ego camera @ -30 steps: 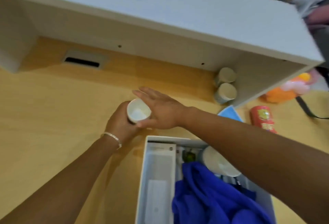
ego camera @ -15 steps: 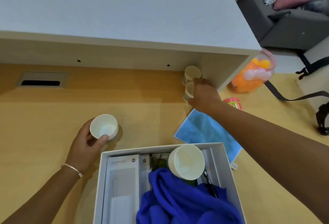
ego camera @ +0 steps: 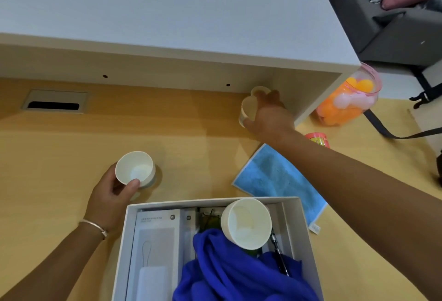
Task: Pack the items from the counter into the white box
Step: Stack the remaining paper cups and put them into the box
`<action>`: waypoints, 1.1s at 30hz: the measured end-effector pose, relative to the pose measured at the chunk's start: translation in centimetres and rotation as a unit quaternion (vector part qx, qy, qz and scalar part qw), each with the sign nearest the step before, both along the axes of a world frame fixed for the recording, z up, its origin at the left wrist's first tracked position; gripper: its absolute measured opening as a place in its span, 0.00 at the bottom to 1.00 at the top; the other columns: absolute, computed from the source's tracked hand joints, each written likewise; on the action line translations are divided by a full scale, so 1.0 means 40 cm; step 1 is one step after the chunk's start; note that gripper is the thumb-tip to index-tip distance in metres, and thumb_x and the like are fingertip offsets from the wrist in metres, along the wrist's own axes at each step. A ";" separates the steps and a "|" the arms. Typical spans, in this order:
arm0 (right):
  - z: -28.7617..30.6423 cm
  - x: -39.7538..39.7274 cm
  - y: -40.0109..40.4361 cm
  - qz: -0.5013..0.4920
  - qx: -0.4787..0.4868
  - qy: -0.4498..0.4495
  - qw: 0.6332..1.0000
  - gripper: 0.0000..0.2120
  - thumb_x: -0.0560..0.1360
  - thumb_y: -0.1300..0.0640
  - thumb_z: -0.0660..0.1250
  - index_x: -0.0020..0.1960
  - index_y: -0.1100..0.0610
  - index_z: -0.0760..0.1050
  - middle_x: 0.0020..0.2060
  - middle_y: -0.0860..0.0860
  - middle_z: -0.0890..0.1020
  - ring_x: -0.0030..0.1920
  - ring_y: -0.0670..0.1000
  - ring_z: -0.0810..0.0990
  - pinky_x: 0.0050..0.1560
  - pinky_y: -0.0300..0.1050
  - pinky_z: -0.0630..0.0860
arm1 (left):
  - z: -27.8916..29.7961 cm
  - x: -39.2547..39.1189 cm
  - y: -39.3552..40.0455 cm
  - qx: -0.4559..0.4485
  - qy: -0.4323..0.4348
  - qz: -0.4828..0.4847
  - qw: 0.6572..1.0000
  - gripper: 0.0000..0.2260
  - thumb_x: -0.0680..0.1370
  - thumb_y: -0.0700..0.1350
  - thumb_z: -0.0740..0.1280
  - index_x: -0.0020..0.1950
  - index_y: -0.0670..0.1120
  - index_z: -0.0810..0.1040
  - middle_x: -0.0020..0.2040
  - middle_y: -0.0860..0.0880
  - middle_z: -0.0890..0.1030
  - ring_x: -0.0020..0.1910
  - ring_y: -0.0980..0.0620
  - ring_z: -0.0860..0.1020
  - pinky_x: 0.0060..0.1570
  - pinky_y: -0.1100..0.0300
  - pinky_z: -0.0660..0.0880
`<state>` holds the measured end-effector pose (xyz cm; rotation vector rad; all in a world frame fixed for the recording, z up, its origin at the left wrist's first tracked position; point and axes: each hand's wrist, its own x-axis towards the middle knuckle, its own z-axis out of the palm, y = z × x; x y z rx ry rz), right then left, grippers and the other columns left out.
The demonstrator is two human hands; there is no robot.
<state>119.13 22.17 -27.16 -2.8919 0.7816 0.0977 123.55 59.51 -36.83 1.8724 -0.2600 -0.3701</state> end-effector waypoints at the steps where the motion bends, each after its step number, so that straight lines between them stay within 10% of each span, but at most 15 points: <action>1: 0.018 0.011 -0.003 -0.007 0.004 -0.032 0.999 0.32 0.72 0.41 0.67 0.69 0.53 0.60 0.62 0.58 0.65 0.50 0.58 0.76 0.40 0.48 0.75 | 0.001 -0.001 0.000 0.002 -0.001 0.002 1.000 0.16 0.66 0.60 0.66 0.53 0.72 0.74 0.50 0.68 0.80 0.48 0.68 0.78 0.45 0.62 0.71; 10: 0.066 0.106 -0.049 -0.027 -0.085 -0.019 0.996 0.24 0.68 0.62 0.71 0.62 0.56 0.67 0.41 0.51 0.69 0.46 0.55 0.75 0.42 0.49 0.75 | 0.005 -0.011 -0.006 -0.002 0.007 0.017 1.000 0.16 0.65 0.60 0.66 0.52 0.72 0.74 0.50 0.63 0.81 0.49 0.67 0.78 0.45 0.64 0.71; 17: 0.010 0.130 -0.096 -0.020 -0.078 0.077 0.994 0.27 0.72 0.51 0.70 0.67 0.54 0.63 0.60 0.60 0.66 0.49 0.60 0.74 0.46 0.52 0.74 | 0.023 -0.015 -0.016 -0.016 0.013 0.026 0.999 0.20 0.63 0.59 0.67 0.55 0.63 0.73 0.51 0.59 0.80 0.48 0.70 0.77 0.42 0.74 0.72; 26: -0.077 0.145 -0.128 0.031 -0.022 0.029 0.999 0.19 0.68 0.52 0.73 0.51 0.53 0.66 0.38 0.49 0.71 0.35 0.49 0.70 0.37 0.45 0.66 | 0.012 -0.006 -0.010 -0.019 0.014 0.025 0.999 0.22 0.64 0.58 0.68 0.57 0.62 0.73 0.54 0.59 0.79 0.51 0.68 0.77 0.44 0.75 0.72; 33: -0.034 0.137 -0.032 0.071 0.030 0.043 0.996 0.27 0.66 0.42 0.73 0.59 0.48 0.66 0.47 0.49 0.73 0.39 0.48 0.72 0.36 0.44 0.67 | 0.006 -0.002 0.007 -0.004 0.038 -0.003 0.999 0.22 0.65 0.61 0.70 0.59 0.67 0.72 0.58 0.59 0.79 0.55 0.63 0.78 0.49 0.66 0.75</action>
